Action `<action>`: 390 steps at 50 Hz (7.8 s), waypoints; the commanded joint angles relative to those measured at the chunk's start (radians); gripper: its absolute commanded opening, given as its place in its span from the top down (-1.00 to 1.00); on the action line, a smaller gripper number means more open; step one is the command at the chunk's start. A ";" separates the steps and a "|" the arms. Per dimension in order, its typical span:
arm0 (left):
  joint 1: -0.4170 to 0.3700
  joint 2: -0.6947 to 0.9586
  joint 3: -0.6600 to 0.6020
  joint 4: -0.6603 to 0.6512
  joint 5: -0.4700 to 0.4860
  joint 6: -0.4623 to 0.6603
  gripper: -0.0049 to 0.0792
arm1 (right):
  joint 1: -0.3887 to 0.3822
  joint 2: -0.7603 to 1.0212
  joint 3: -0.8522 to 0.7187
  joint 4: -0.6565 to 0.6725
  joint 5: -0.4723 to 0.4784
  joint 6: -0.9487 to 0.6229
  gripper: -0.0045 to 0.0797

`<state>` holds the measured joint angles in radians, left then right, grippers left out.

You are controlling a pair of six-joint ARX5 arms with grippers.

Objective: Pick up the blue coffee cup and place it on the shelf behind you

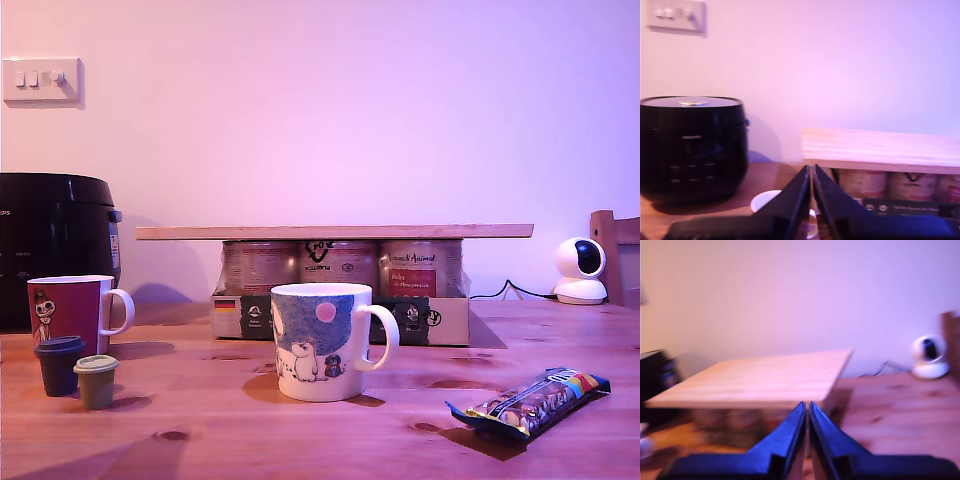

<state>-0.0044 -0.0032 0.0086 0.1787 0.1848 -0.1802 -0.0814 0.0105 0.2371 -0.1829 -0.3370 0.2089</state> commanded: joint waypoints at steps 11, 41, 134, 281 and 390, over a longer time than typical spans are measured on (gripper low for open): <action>-0.024 -0.010 0.007 0.001 -0.010 -0.004 0.93 | 0.030 0.151 0.149 -0.222 -0.191 0.004 0.92; -0.097 -0.010 0.007 -0.006 -0.009 -0.004 0.93 | 0.295 0.740 0.404 -0.476 -0.267 -0.113 0.92; -0.097 -0.010 0.007 -0.051 -0.010 -0.003 0.93 | 0.655 1.572 0.597 0.038 0.083 -0.483 -0.23; -0.097 -0.010 0.007 -0.102 -0.010 -0.003 0.93 | 0.684 1.593 0.858 -0.024 0.074 -0.497 0.92; -0.097 -0.010 0.007 -0.104 -0.010 -0.003 0.93 | 0.383 1.859 1.101 0.470 0.365 -0.335 0.92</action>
<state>-0.0994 -0.0032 0.0090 0.0708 0.1768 -0.1802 0.3069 1.8484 1.3209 0.3050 0.0334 -0.1287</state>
